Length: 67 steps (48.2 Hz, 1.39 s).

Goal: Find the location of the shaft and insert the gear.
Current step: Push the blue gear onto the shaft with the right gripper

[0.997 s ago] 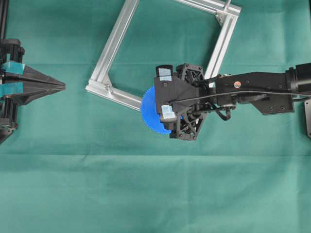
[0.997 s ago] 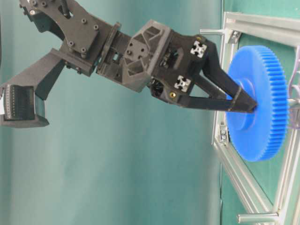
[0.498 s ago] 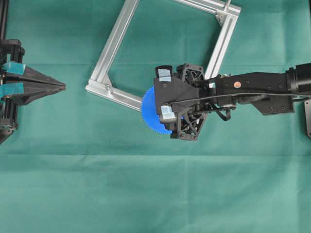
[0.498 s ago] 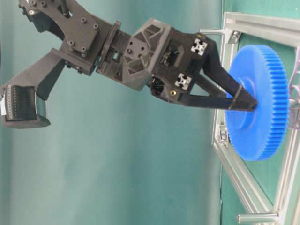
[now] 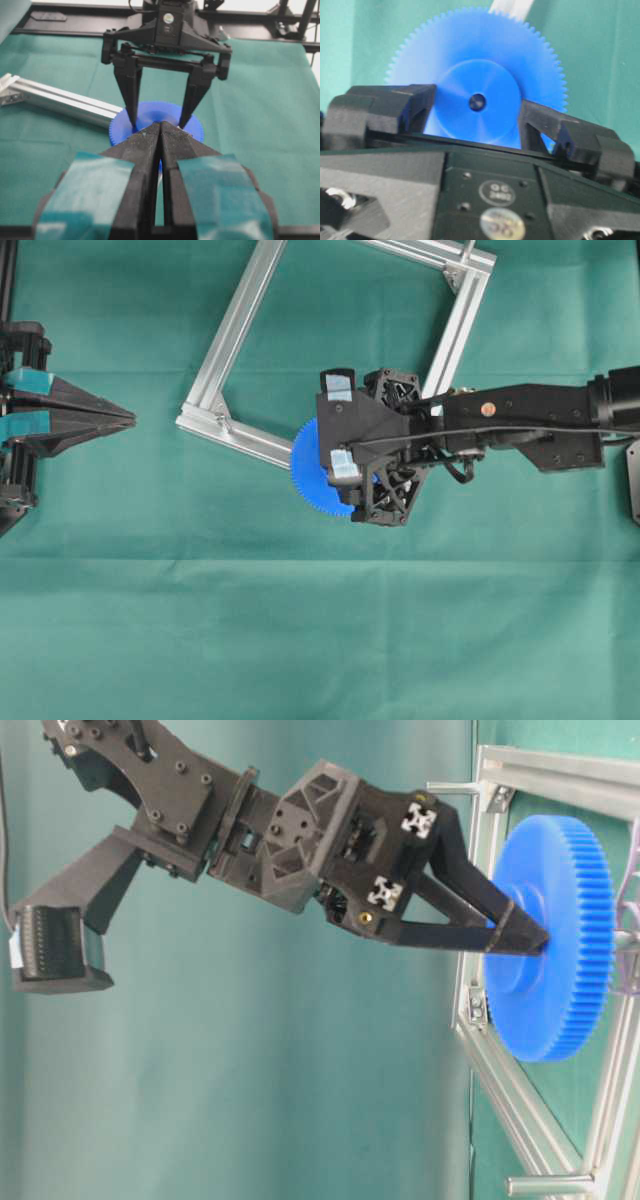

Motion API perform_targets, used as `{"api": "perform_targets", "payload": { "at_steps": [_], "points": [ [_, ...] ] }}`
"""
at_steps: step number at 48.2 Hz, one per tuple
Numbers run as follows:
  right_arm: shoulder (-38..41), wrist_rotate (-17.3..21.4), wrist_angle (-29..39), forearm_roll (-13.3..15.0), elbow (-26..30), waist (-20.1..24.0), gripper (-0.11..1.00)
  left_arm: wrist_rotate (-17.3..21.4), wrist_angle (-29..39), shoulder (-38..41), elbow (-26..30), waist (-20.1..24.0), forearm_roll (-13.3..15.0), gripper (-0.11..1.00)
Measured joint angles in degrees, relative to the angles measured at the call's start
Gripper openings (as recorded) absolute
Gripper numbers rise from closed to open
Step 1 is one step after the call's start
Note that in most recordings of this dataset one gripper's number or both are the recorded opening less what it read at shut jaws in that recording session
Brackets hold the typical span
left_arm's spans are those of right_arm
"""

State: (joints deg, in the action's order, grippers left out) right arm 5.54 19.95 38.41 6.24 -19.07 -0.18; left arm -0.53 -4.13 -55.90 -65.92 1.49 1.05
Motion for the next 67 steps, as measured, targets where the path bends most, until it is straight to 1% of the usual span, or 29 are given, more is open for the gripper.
{"api": "perform_targets", "payload": {
  "at_steps": [22, 48, 67],
  "points": [
    [0.0, -0.3, 0.5, -0.2, 0.0, -0.3, 0.69, 0.0, 0.4, 0.0, 0.0, 0.0, 0.0, -0.01],
    [1.1, 0.4, -1.0, -0.1, -0.2, -0.4, 0.69, 0.0, 0.4, 0.0, 0.0, 0.0, 0.1, -0.01],
    [2.0, 0.5, -4.8, -0.3, -2.5, -0.4, 0.69, 0.0, 0.6, 0.0, 0.0, 0.0, 0.0, -0.01]
  ]
}}
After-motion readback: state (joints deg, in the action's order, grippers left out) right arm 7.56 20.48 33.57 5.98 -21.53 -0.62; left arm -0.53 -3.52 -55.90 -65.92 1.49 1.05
